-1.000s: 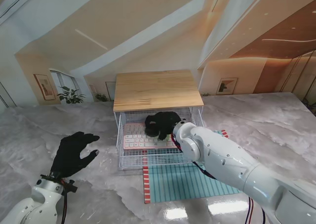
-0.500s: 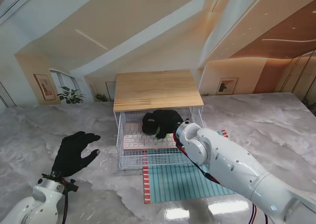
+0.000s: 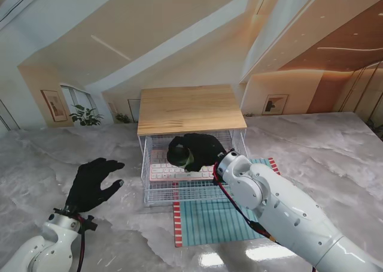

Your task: Unroll the mouse pad and set up the keyboard and mouse from the tabletop organizer

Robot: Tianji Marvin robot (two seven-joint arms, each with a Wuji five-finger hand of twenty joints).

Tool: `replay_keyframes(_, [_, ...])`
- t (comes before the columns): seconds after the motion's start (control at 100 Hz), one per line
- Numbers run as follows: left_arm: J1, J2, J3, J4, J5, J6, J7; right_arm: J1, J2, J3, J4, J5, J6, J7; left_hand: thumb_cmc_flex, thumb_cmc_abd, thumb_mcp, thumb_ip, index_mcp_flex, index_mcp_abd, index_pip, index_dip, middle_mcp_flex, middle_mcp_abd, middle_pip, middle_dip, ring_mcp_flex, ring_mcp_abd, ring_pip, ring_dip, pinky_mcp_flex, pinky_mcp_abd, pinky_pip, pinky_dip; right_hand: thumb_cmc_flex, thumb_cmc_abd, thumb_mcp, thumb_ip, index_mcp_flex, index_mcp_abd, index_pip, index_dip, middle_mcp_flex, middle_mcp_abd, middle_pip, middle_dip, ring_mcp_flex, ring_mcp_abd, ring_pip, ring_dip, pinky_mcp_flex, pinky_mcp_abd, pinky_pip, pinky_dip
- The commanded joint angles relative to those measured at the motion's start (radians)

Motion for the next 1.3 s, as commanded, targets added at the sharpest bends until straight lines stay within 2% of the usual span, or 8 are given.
replay_keyframes(0.0, [-0.004,-0.005,0.005,-0.001,-0.003,-0.008,-0.019,-0.043,0.014,0.023,-0.048,-0.018,-0.010,0.007,-0.033,0.005,-0.010,-0.002,-0.015,0.008,-0.010,-0.013,-0.037,0.002,-0.004,0.001,-0.015,-0.031,-0.005,-0.006,-0.009,-0.021,-0.013,-0.006,0.216,0.095,0.168,0.083,0.031,-0.002,0.022,0.004,0.078,-0.064,0.106,0.039,0.132,-0.102,0.223,0.044,0.013,-0.033,0.039,0.038])
replay_keyframes(0.31, [-0.015,-0.005,0.011,0.004,-0.017,-0.018,-0.036,-0.284,0.050,0.276,-0.262,-0.138,0.024,0.018,-0.033,0.005,-0.011,-0.002,-0.014,0.006,-0.009,-0.013,-0.037,0.002,-0.005,0.001,-0.013,-0.032,-0.005,-0.006,-0.009,-0.021,-0.013,-0.006,0.222,0.093,0.168,0.084,0.046,0.011,0.013,0.001,0.084,-0.052,0.100,0.038,0.131,-0.094,0.225,0.043,0.012,-0.025,0.038,0.048])
replay_keyframes(0.6, [-0.028,-0.005,0.017,0.010,-0.032,-0.028,-0.049,-0.446,0.061,0.472,-0.368,-0.268,0.088,-0.025,-0.032,0.005,-0.011,-0.002,-0.013,0.008,-0.010,-0.013,-0.036,0.003,-0.005,0.000,-0.013,-0.031,-0.006,-0.006,-0.009,-0.021,-0.013,-0.006,0.229,0.095,0.168,0.084,0.055,0.023,0.005,0.000,0.089,-0.042,0.096,0.041,0.130,-0.083,0.230,0.044,0.008,-0.013,0.041,0.058])
replay_keyframes(0.76, [-0.026,-0.005,0.017,0.007,-0.033,-0.029,-0.052,-0.493,0.064,0.538,-0.371,-0.328,0.139,-0.058,-0.033,0.005,-0.011,-0.002,-0.014,0.008,-0.010,-0.013,-0.036,0.002,-0.005,0.000,-0.013,-0.032,-0.006,-0.006,-0.009,-0.021,-0.013,-0.006,0.231,0.094,0.167,0.085,0.063,0.029,-0.001,0.000,0.092,-0.038,0.094,0.044,0.131,-0.077,0.235,0.045,0.006,-0.008,0.045,0.063])
replay_keyframes(0.96, [-0.021,-0.005,0.014,0.000,-0.031,-0.028,-0.051,-0.527,0.067,0.580,-0.339,-0.390,0.224,-0.093,-0.033,0.005,-0.010,-0.002,-0.013,0.008,-0.010,-0.013,-0.035,0.001,-0.004,0.001,-0.014,-0.031,-0.006,-0.007,-0.009,-0.021,-0.013,-0.006,0.232,0.097,0.165,0.085,0.066,0.034,-0.005,0.002,0.095,-0.030,0.092,0.049,0.129,-0.070,0.240,0.044,0.002,-0.001,0.052,0.070])
replay_keyframes(1.13, [-0.016,-0.005,0.011,-0.005,-0.028,-0.026,-0.049,-0.528,0.069,0.580,-0.288,-0.415,0.305,-0.101,-0.033,0.004,-0.010,-0.002,-0.012,0.008,-0.010,-0.013,-0.035,0.003,-0.004,0.001,-0.013,-0.031,-0.006,-0.006,-0.009,-0.021,-0.013,-0.006,0.233,0.098,0.164,0.086,0.070,0.040,-0.008,0.003,0.094,-0.024,0.090,0.051,0.128,-0.065,0.243,0.044,0.000,0.003,0.056,0.072])
replay_keyframes(1.29, [-0.013,-0.004,0.010,-0.009,-0.027,-0.024,-0.051,-0.504,0.070,0.547,-0.229,-0.419,0.382,-0.088,-0.033,0.005,-0.010,-0.002,-0.012,0.008,-0.010,-0.013,-0.036,0.003,-0.005,0.000,-0.013,-0.031,-0.006,-0.007,-0.009,-0.021,-0.013,-0.006,0.234,0.101,0.163,0.087,0.078,0.047,-0.011,0.004,0.094,-0.018,0.090,0.052,0.126,-0.059,0.249,0.046,-0.007,0.010,0.061,0.076])
